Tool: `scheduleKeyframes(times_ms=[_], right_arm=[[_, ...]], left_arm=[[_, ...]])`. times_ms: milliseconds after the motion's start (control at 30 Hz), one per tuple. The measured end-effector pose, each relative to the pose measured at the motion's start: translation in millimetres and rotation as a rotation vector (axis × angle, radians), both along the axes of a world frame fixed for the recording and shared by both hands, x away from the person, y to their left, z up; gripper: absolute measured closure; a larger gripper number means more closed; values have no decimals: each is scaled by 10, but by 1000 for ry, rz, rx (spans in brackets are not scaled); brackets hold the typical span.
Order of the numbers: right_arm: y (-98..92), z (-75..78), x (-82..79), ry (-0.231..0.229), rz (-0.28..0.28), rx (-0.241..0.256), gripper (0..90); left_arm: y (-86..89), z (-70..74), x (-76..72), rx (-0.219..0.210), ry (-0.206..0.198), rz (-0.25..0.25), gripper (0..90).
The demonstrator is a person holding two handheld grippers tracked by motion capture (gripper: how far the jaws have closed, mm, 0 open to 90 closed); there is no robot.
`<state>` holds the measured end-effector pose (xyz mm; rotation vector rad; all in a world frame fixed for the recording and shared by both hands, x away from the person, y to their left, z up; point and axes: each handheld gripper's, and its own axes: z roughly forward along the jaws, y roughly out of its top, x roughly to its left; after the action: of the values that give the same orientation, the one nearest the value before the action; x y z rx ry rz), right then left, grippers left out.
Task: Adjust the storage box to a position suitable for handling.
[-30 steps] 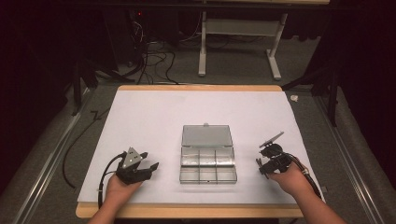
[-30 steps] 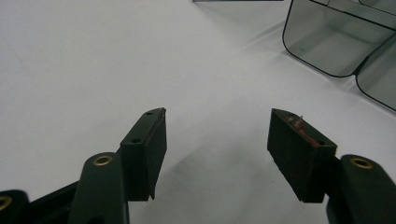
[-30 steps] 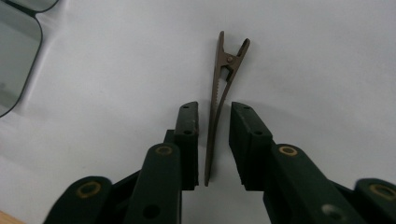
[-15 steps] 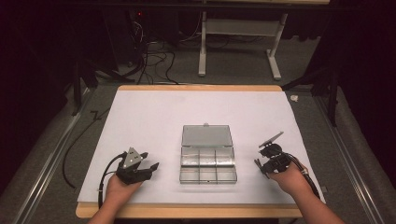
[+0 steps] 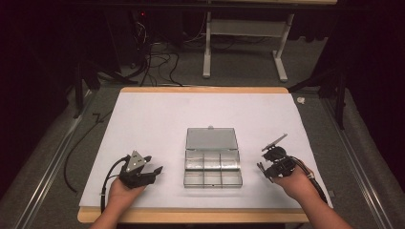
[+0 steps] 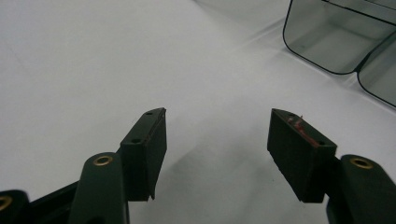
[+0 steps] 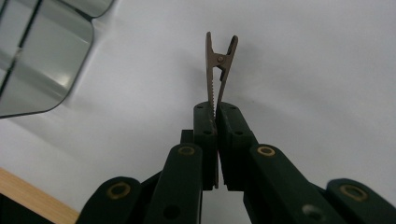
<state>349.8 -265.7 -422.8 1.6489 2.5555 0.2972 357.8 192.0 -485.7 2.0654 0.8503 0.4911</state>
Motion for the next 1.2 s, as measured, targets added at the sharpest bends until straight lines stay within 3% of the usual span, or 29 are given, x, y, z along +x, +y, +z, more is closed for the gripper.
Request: scheduleKeyframes(times_ms=[467, 1200], right_arm=[[219, 176, 0, -9, 58, -1, 874], [515, 305, 89, -24, 123, 6, 874]], left_arm=[[0, 0, -4, 1, -5, -2, 379], [1, 0, 0, -2, 0, -3, 379]])
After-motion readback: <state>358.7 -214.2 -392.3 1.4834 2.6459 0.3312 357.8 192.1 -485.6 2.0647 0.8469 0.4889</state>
